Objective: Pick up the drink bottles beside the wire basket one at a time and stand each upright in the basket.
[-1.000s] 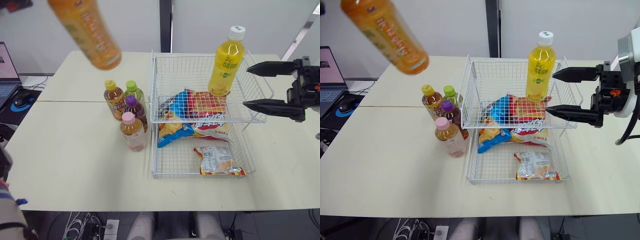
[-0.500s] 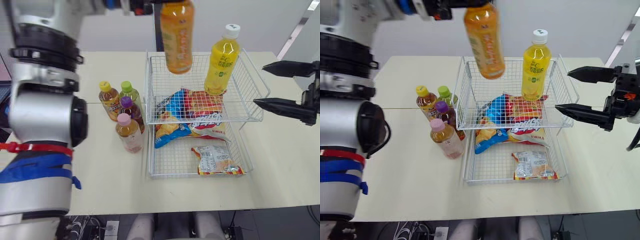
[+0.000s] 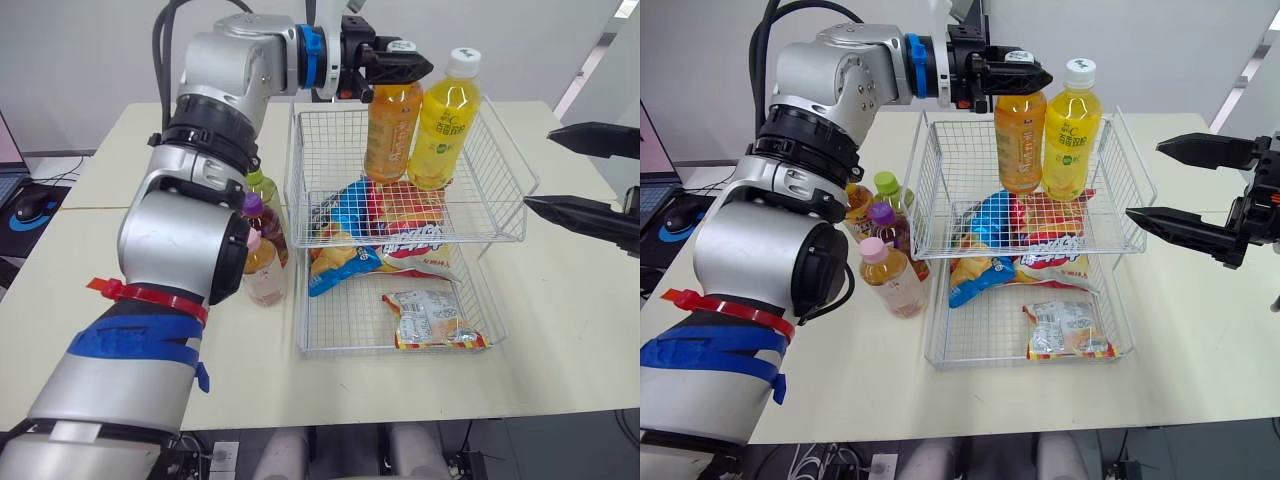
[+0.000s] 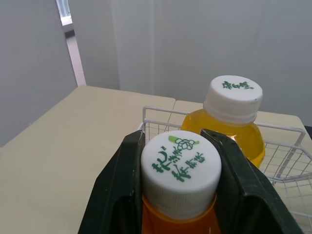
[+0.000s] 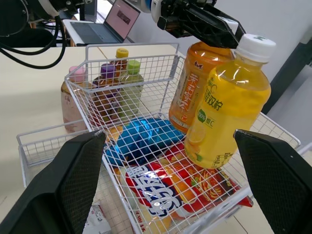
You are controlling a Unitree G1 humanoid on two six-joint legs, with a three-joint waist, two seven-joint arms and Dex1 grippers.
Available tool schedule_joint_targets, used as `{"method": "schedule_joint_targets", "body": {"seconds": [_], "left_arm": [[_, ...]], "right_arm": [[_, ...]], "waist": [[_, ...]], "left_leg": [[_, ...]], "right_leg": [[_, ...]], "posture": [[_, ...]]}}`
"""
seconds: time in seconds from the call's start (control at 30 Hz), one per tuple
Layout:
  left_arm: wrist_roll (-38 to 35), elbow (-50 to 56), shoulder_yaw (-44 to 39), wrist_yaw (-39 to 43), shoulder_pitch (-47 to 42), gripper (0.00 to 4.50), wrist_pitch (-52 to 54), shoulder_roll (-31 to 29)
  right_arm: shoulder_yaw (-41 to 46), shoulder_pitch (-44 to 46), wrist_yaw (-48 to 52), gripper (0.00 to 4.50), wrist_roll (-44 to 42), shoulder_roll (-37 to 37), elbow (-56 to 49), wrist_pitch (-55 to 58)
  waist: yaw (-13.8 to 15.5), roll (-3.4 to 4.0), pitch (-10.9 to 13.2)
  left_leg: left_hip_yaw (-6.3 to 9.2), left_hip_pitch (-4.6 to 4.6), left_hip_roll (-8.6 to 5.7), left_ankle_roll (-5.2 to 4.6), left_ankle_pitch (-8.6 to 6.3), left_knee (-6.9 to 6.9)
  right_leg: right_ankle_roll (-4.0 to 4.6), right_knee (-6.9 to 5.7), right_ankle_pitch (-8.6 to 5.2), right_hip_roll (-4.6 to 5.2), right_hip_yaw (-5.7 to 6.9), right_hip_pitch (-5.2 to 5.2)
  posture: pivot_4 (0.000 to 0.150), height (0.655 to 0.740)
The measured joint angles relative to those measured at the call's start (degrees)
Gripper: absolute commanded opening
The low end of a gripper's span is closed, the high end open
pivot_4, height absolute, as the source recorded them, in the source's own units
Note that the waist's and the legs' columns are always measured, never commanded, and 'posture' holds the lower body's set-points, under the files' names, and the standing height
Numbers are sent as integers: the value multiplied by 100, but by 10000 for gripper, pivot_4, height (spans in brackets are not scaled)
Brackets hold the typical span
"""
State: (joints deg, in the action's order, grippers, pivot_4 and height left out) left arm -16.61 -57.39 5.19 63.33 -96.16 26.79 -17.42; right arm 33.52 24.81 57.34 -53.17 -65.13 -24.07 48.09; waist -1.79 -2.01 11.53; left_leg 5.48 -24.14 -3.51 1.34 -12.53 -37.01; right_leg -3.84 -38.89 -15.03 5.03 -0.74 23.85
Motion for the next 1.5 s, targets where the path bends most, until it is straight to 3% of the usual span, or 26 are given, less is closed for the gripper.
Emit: {"method": "schedule_joint_targets", "body": {"seconds": [0.23,0.57,0.73,0.97,1.33,1.5], "left_arm": [[100,3,-106,124,-2,13808,116,41],[138,26,-239,338,-116,44870,280,-174],[135,361,-236,706,-114,44870,671,-582],[-7,1909,-388,833,374,44870,1567,-1556],[-410,4860,-1469,-262,2512,44870,2979,-3237],[-677,5960,-2546,-785,3954,44870,3335,-3834]], "right_arm": [[87,-109,-60,45000,-6,-13,-50,-3],[80,-109,-114,45000,10,-15,-48,-62],[66,-108,-119,45000,17,-29,-45,-99],[-74,33,-133,45000,-18,-97,-39,-122],[-1137,803,-118,45000,-260,122,48,-294],[-1623,1207,-9,45000,-188,349,293,-392]], "waist": [[6,0,0],[-3,0,0],[-6,0,0],[-18,3,-2],[-13,3,-2],[-7,5,-3]], "left_leg": [[0,1,-1,0,0,-3],[-2,2,0,0,0,-2],[0,3,1,0,0,-2],[5,14,5,0,0,-2],[6,19,10,1,0,-4],[6,26,11,1,1,-1]], "right_leg": [[0,-2,0,0,3,-4],[0,-2,0,-1,2,-3],[0,-4,0,-2,2,-2],[0,-6,0,-3,-6,-6],[2,-7,1,-5,-9,-8],[4,-7,1,-5,-10,-9]], "posture": [[1500,7400],[1500,7400],[1500,7400],[1500,7400],[1500,7400],[1500,7400]]}}
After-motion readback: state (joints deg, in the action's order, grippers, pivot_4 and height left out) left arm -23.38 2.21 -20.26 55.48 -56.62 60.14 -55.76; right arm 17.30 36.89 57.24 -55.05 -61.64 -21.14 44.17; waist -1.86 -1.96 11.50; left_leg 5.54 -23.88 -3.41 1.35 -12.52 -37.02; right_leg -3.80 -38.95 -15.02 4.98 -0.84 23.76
